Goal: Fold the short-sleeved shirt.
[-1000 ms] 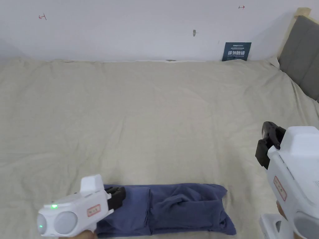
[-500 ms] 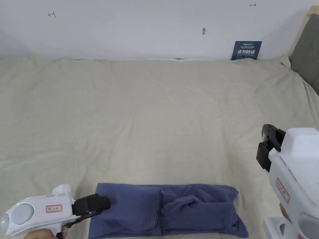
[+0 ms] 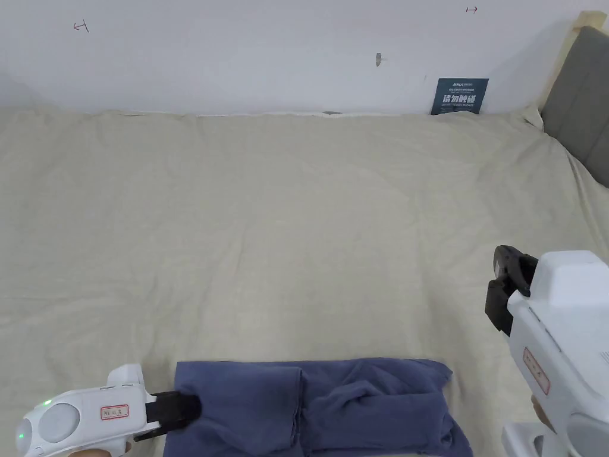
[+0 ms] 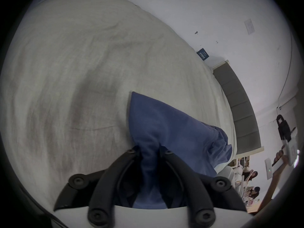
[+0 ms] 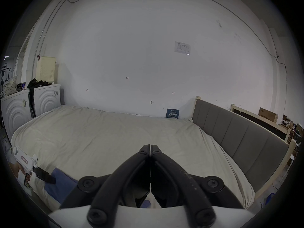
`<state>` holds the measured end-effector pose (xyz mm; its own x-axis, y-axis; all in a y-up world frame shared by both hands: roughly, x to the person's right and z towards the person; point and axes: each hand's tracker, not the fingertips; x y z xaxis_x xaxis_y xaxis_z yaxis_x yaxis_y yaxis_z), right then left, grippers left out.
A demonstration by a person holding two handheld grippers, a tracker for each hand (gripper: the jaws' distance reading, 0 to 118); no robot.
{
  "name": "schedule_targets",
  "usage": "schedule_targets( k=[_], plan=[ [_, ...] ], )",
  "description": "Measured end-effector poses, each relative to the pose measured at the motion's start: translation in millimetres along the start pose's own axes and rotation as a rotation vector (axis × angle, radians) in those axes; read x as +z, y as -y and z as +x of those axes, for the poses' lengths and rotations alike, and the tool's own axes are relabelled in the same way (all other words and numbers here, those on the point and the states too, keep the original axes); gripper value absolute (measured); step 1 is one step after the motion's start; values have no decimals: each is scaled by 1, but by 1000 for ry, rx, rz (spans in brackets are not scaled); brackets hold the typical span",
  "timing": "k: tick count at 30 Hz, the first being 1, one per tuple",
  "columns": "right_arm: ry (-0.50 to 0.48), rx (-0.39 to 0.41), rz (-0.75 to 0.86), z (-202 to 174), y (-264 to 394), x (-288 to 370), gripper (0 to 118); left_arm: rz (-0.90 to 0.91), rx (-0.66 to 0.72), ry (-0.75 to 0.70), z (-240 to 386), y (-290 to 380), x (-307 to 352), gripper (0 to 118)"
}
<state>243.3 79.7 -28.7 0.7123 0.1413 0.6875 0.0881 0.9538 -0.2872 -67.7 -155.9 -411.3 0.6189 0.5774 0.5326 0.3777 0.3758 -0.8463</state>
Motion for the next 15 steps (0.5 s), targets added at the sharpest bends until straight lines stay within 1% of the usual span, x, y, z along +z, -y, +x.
schedule_targets(
  k=[3,5,8,10,13,15],
  plan=[
    [-4,-2,4,0,-1,2,2,24,-16,-11,11,4,6,11],
    [-4,-2,6,1,-2,2,2,44,-61,-24,18,6,13,10],
    [-6,-5,16,2,-5,5,2,59,-43,-21,25,4,30,9],
    [-10,-11,24,3,-7,7,2,88,-58,-22,31,2,46,9],
    [-16,-17,36,4,-8,9,2,123,-116,-115,29,-3,76,9],
    [-24,-21,43,6,-8,11,2,136,-99,-158,22,-5,96,9]
  ],
)
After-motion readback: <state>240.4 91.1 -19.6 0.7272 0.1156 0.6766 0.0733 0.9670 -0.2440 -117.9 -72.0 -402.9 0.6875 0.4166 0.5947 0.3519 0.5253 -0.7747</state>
